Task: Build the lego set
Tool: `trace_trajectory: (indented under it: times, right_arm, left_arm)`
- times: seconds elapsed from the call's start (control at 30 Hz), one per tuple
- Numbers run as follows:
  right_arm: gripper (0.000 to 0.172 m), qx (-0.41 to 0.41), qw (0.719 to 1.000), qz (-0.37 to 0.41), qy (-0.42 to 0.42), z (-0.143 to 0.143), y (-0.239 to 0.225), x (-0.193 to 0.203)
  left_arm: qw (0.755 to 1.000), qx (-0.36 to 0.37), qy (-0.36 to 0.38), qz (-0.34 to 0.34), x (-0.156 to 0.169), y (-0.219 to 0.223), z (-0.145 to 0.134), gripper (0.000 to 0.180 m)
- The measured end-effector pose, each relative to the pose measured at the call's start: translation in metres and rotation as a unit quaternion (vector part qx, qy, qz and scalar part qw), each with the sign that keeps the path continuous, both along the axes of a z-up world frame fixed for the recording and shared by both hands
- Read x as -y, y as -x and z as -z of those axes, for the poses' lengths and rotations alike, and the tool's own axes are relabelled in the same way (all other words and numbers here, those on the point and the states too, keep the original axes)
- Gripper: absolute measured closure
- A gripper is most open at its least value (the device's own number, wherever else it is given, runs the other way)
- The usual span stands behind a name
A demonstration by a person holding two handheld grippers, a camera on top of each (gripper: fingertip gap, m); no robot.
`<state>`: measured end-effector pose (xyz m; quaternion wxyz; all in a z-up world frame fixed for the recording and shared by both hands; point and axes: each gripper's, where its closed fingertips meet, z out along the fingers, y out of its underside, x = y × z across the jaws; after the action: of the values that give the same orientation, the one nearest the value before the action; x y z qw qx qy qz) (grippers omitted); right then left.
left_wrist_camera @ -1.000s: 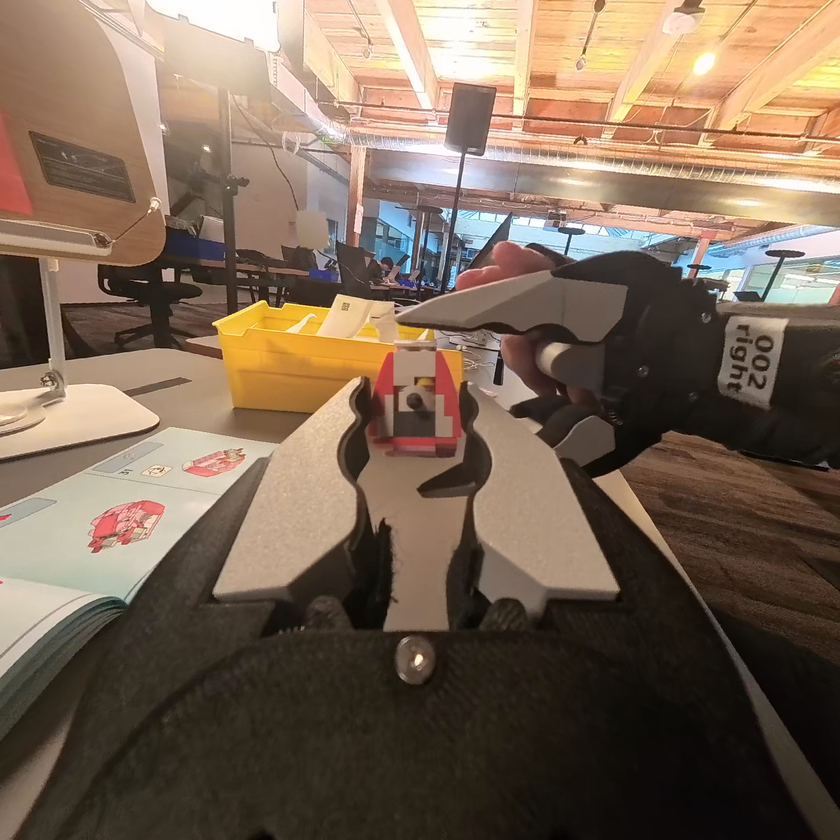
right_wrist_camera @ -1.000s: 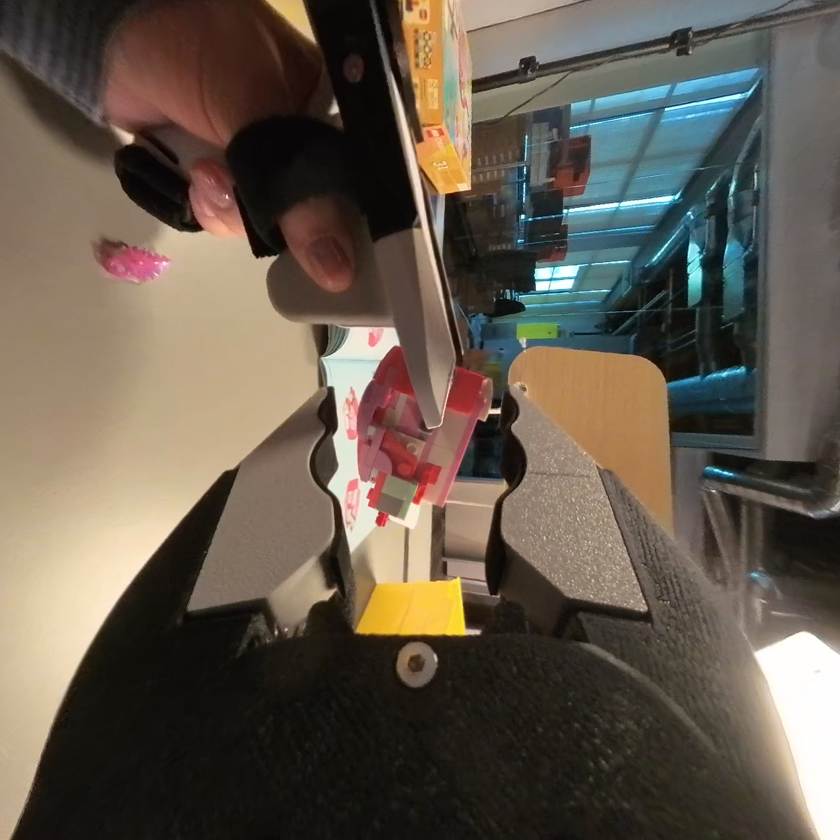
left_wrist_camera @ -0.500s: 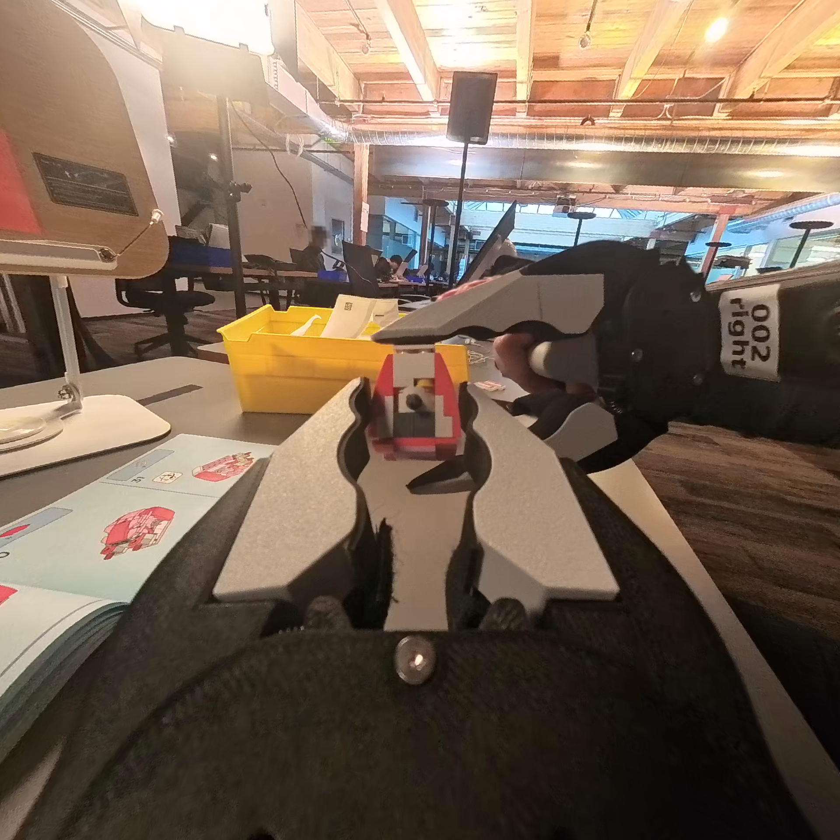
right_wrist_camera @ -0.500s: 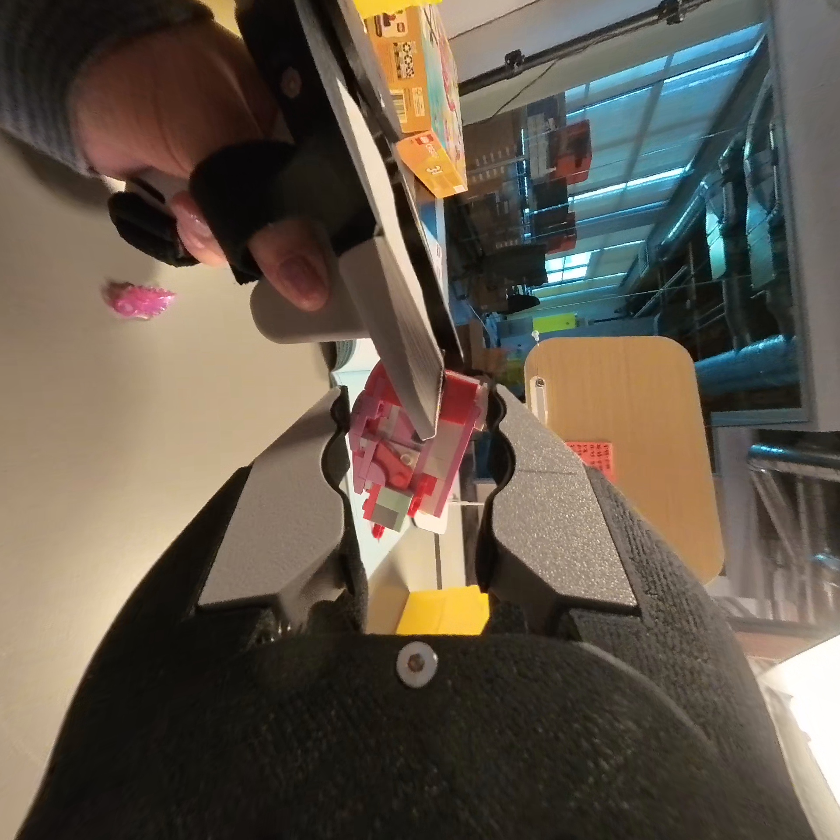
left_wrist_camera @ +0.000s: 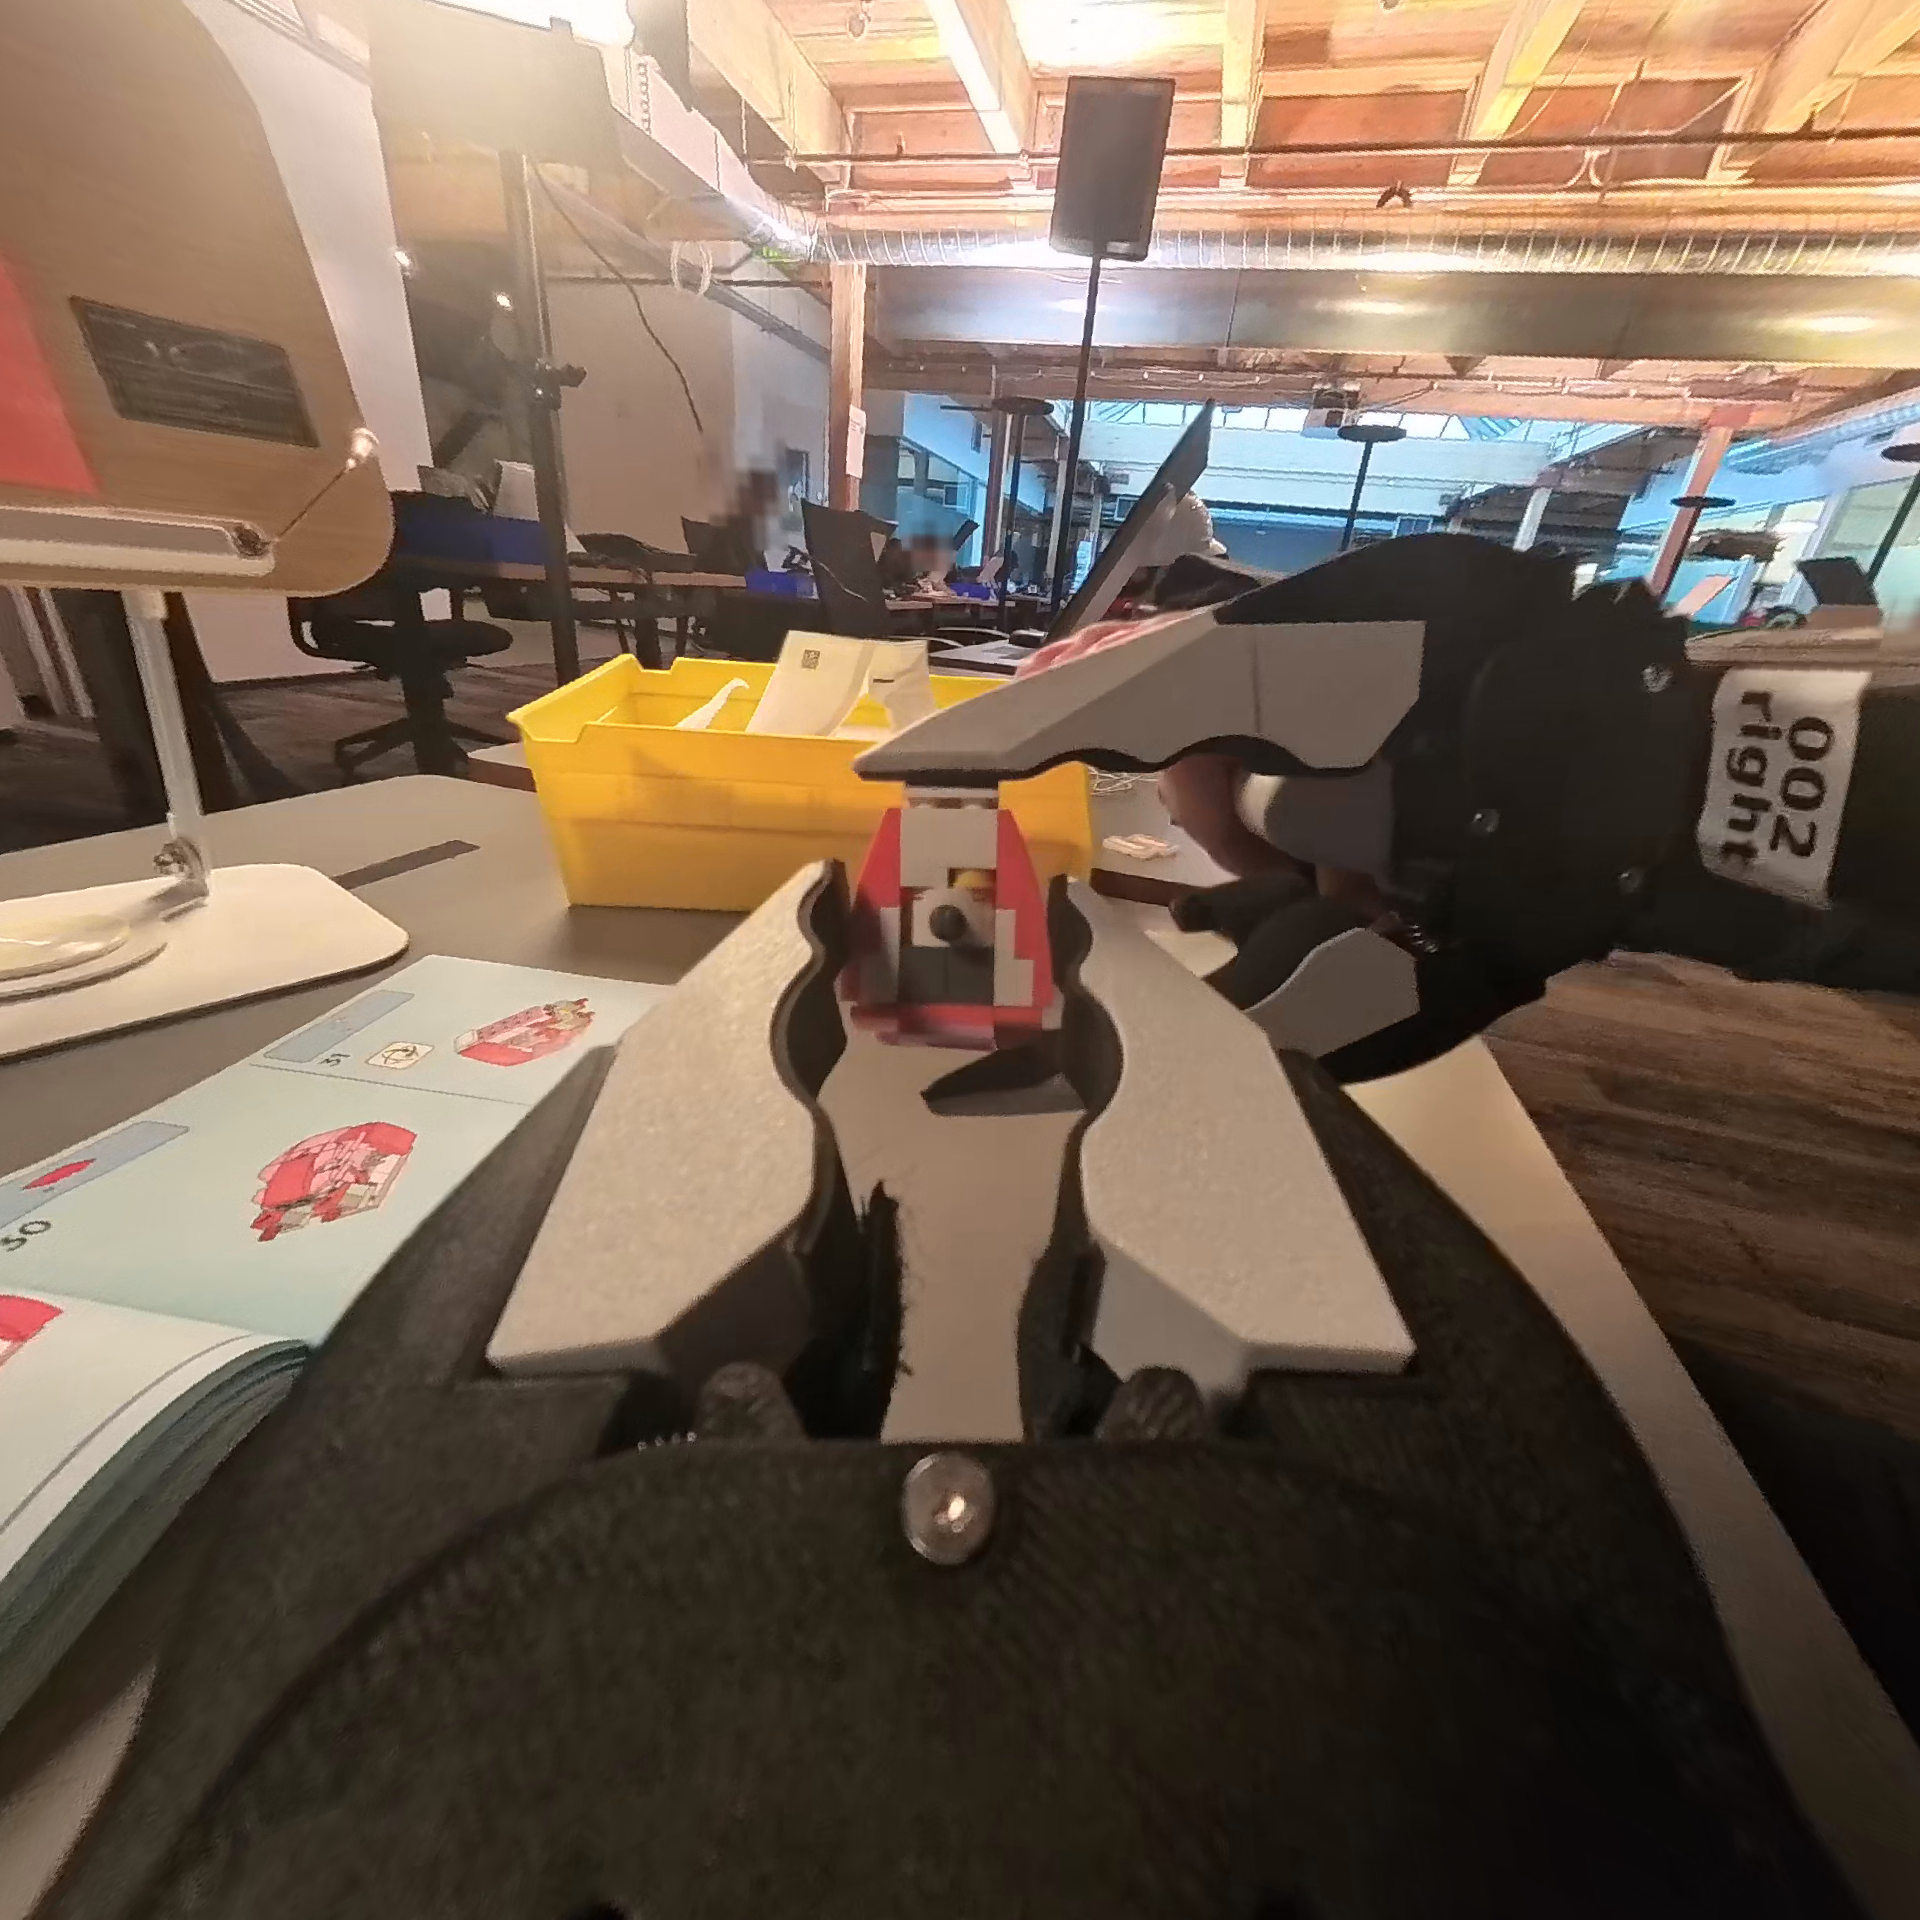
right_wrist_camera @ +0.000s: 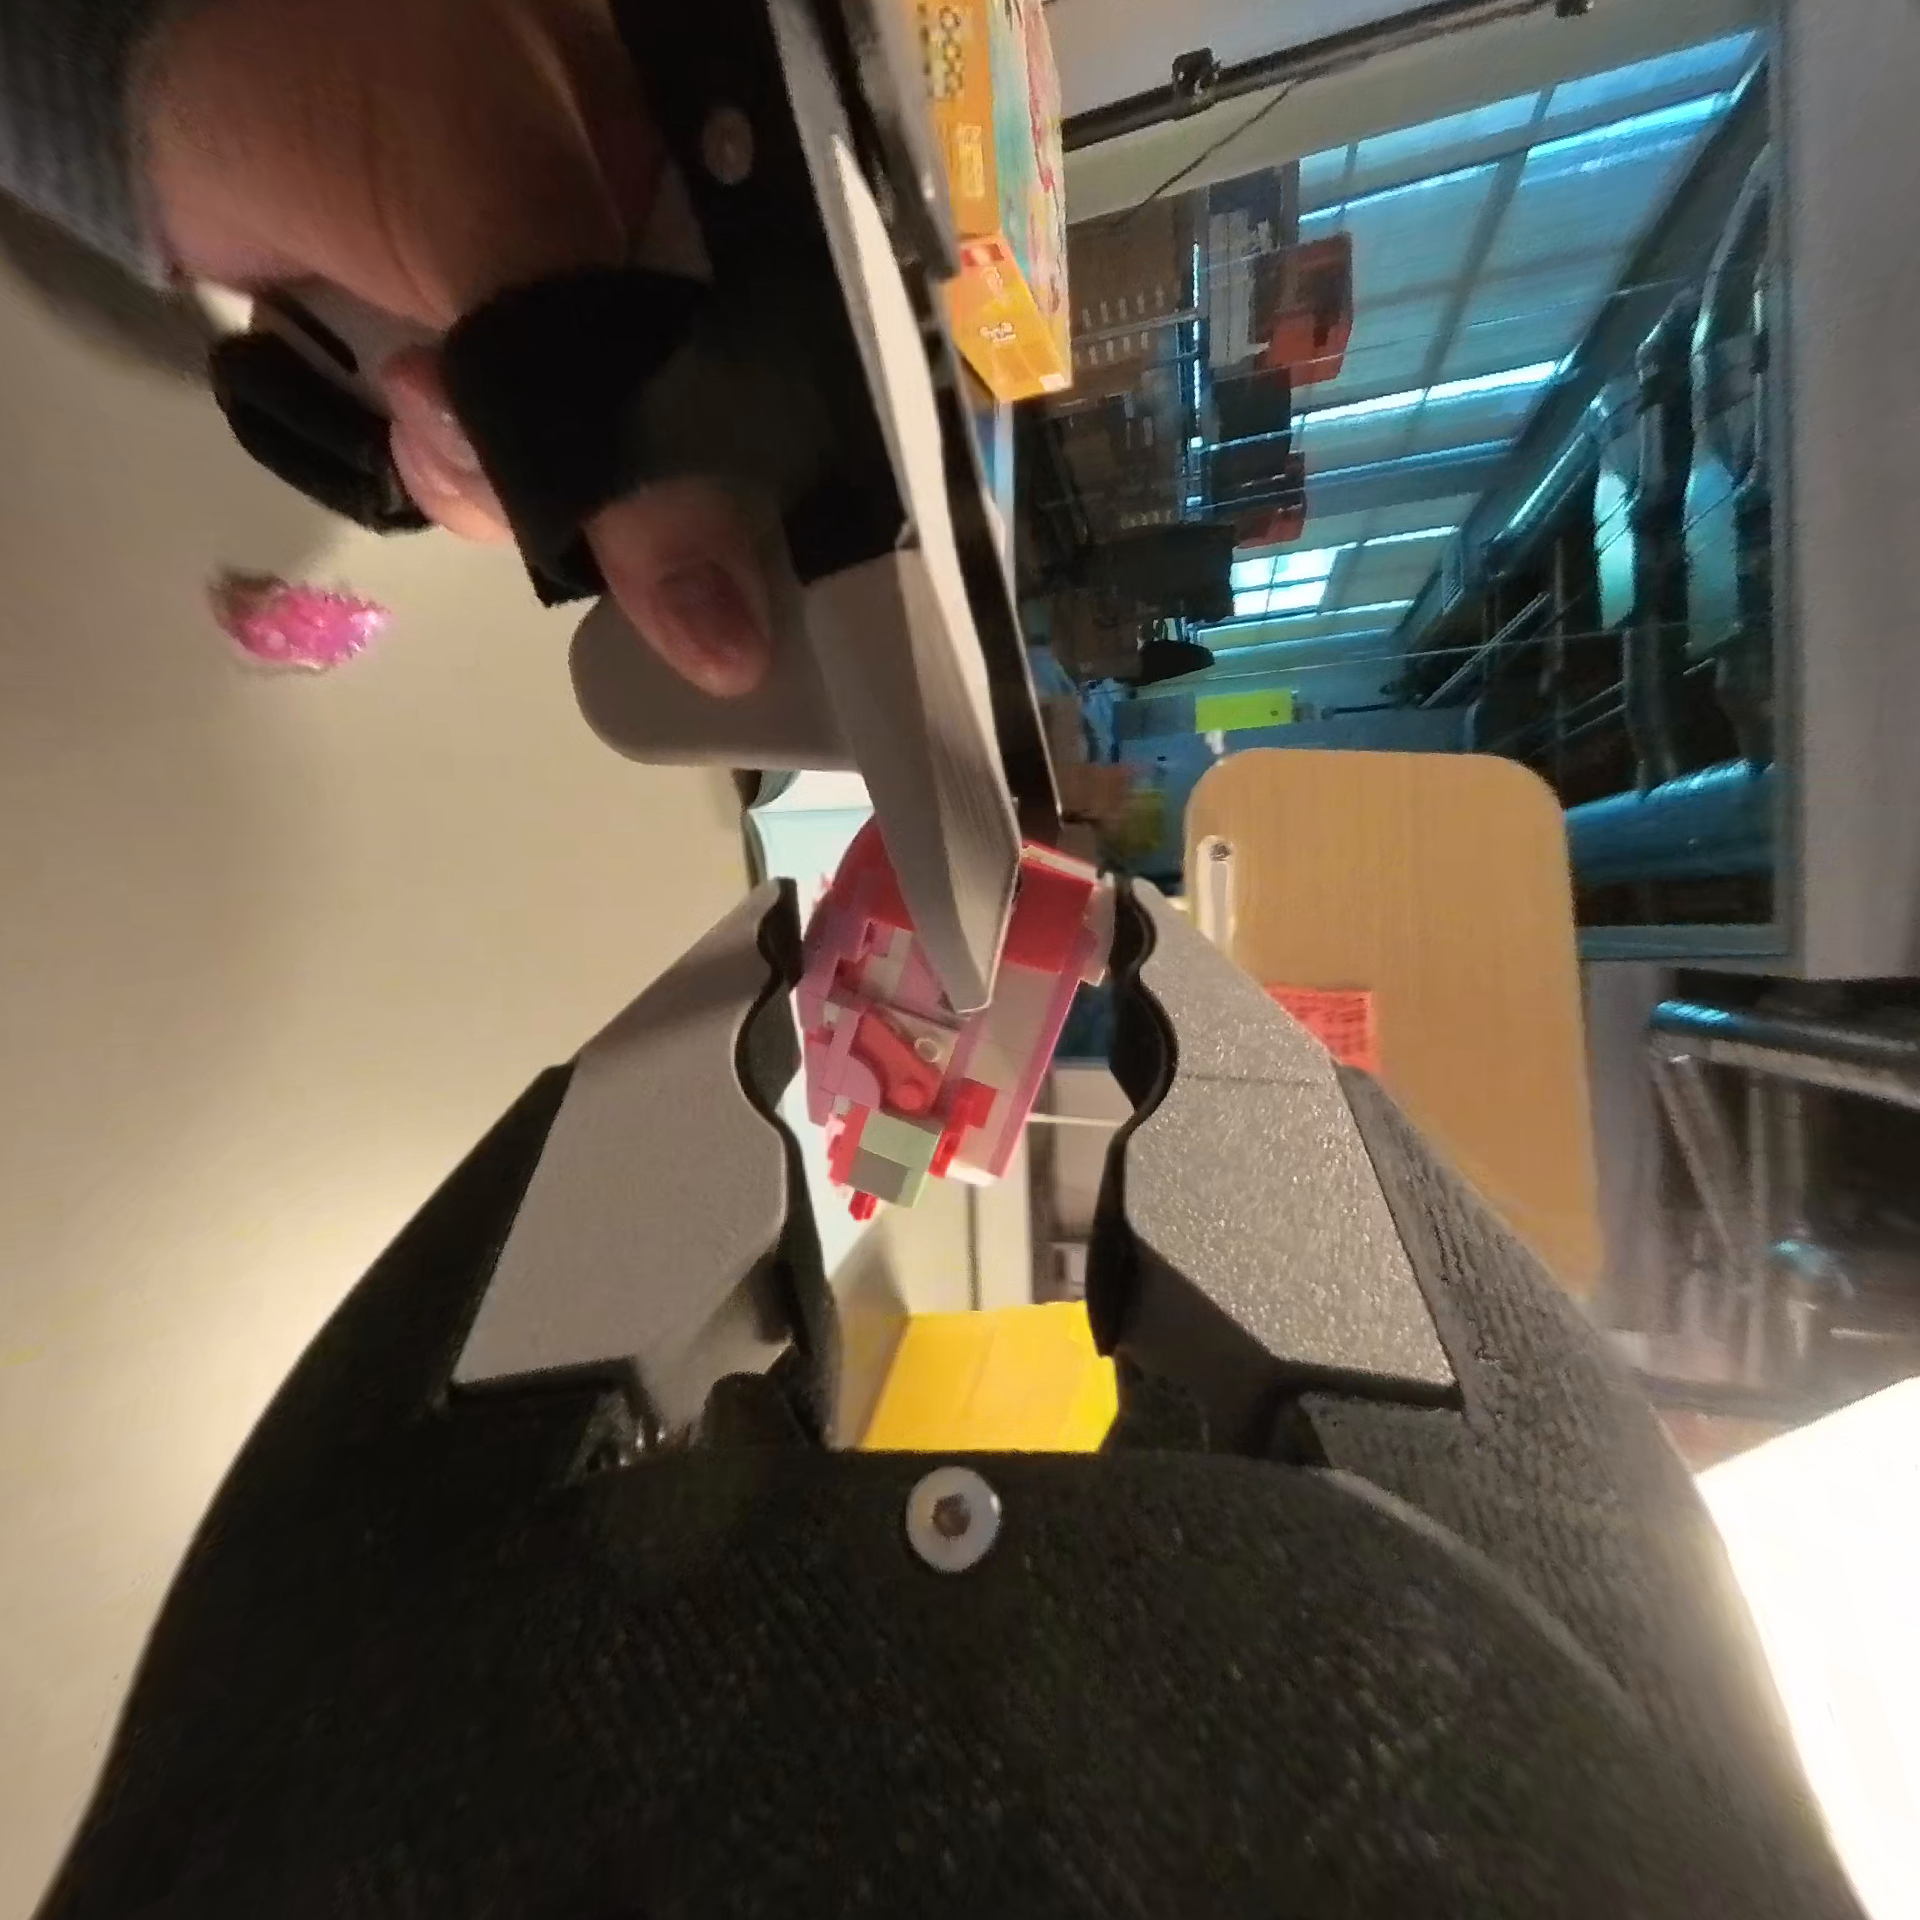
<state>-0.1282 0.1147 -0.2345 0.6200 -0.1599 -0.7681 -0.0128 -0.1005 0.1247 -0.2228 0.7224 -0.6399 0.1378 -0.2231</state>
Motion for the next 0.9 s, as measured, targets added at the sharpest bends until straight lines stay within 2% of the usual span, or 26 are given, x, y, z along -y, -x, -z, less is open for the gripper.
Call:
trace_trajectory:
  times: [0.13, 0.2, 0.27, 0.4, 0.47, 0.6, 0.9]
  right_arm:
    - [0.111, 0.001, 0.997, 0.009, 0.073, 0.001, 0.002, 0.001]
    - [0.090, -0.005, 0.996, 0.013, 0.084, 0.000, 0.004, 0.001]
    - [0.083, 0.004, 0.996, 0.020, 0.090, 0.003, 0.005, -0.001]
    - [0.094, 0.013, 0.998, 0.017, 0.067, 0.003, 0.005, -0.002]
    - [0.110, 0.011, 0.998, 0.017, 0.060, 0.002, 0.004, -0.003]
    - [0.112, 0.011, 0.994, 0.026, 0.103, 0.002, 0.004, -0.002]
    - [0.113, 0.042, 0.990, 0.025, 0.134, 0.008, -0.002, -0.002]
  left_arm:
    - [0.998, 0.057, 0.005, 0.029, 0.000, 0.002, -0.002, 0.142]
    - [0.995, 0.086, 0.009, 0.043, 0.000, 0.004, -0.004, 0.143]
    - [0.991, 0.118, 0.016, 0.059, 0.000, 0.006, -0.005, 0.143]
    - [0.985, 0.145, 0.027, 0.086, 0.001, 0.005, -0.004, 0.143]
    - [0.984, 0.146, 0.027, 0.095, 0.002, 0.002, -0.005, 0.143]
    - [0.983, 0.152, 0.029, 0.098, 0.002, 0.002, -0.005, 0.143]
    - [0.984, 0.138, 0.042, 0.101, 0.001, -0.004, 0.001, 0.142]
